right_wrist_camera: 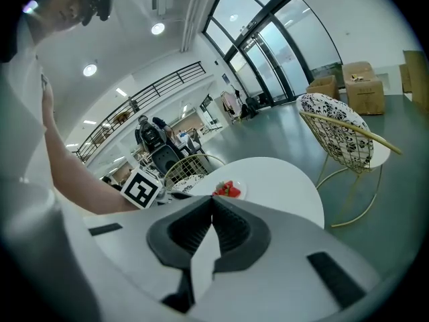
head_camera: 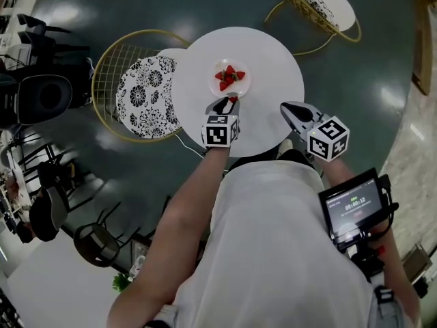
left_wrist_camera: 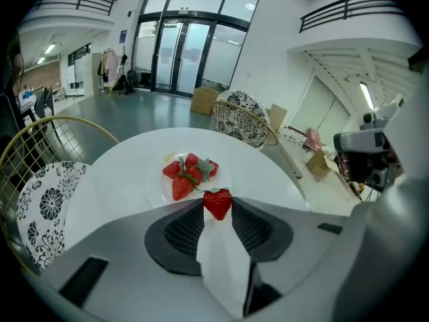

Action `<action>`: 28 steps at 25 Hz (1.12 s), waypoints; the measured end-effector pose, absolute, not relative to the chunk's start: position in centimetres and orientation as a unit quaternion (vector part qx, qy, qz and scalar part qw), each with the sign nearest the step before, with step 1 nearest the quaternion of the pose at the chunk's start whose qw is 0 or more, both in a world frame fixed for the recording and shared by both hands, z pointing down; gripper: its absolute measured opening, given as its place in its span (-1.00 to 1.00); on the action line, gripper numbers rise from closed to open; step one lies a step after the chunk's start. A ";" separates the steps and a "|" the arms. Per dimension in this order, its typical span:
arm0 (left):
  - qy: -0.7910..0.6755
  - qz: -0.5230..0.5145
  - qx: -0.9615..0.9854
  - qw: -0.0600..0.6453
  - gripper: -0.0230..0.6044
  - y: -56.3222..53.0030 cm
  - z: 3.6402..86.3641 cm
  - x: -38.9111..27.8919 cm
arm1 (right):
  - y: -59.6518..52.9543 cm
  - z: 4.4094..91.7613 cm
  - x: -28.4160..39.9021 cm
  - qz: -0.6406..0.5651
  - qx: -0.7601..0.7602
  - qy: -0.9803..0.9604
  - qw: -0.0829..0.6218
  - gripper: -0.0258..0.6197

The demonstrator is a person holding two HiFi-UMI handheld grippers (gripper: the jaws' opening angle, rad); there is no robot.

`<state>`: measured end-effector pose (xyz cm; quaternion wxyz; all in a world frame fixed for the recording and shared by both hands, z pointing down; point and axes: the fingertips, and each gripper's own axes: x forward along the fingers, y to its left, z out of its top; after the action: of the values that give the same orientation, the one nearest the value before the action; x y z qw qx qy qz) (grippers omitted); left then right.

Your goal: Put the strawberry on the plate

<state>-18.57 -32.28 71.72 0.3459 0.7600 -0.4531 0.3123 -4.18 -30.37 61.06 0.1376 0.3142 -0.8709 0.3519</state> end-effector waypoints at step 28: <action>-0.464 0.333 0.706 0.418 -0.49 -35.6 75.0 -17.5 | -30.3 61.4 -2.4 0.371 0.348 -0.850 0.136 -0.90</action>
<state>-17.52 -35.56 75.01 0.4183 0.7064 -0.4638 0.3329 -2.40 -30.25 61.41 0.1364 0.3483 -0.8498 0.3713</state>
